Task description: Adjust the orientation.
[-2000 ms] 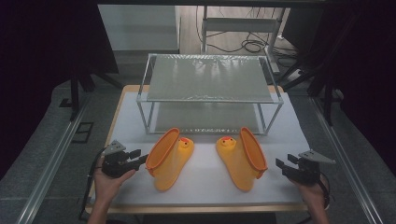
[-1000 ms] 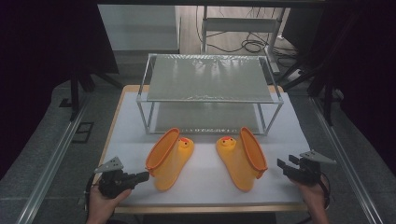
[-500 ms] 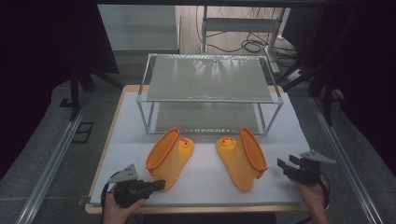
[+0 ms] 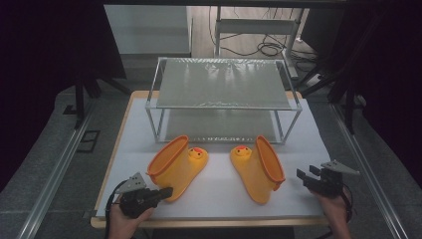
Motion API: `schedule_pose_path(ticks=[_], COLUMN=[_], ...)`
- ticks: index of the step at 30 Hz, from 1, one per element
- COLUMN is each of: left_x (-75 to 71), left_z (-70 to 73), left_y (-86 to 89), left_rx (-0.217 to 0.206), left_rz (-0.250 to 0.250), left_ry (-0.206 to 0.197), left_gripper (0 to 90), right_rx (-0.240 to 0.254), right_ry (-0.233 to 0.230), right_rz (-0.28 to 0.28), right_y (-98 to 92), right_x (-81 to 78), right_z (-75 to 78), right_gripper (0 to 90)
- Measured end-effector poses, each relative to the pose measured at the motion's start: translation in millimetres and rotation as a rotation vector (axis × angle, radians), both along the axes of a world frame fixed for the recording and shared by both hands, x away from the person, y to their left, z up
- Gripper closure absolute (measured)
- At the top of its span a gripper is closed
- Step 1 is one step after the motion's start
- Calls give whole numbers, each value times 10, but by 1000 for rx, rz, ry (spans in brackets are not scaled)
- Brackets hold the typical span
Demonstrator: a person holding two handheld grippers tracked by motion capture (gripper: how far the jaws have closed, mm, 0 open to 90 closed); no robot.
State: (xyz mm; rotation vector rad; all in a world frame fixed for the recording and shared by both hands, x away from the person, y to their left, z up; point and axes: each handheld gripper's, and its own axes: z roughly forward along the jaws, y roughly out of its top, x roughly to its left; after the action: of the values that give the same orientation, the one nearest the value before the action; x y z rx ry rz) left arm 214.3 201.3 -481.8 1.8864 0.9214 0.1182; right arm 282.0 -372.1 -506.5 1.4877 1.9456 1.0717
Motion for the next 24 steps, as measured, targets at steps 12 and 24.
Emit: schedule_pose_path(ticks=[12, 24], left_x=[25, -47], left_z=[-13, -9], left_y=[150, 646], left_rx=[-14, -41], left_rz=[17, 111], left_ry=[14, 0], left_gripper=[887, 704], right_rx=[-2, 4], right_ry=[4, 5], right_rz=[2, 2], right_y=[9, 7], right_x=[4, 6], right_z=[-6, 4], right_gripper=[412, 413])
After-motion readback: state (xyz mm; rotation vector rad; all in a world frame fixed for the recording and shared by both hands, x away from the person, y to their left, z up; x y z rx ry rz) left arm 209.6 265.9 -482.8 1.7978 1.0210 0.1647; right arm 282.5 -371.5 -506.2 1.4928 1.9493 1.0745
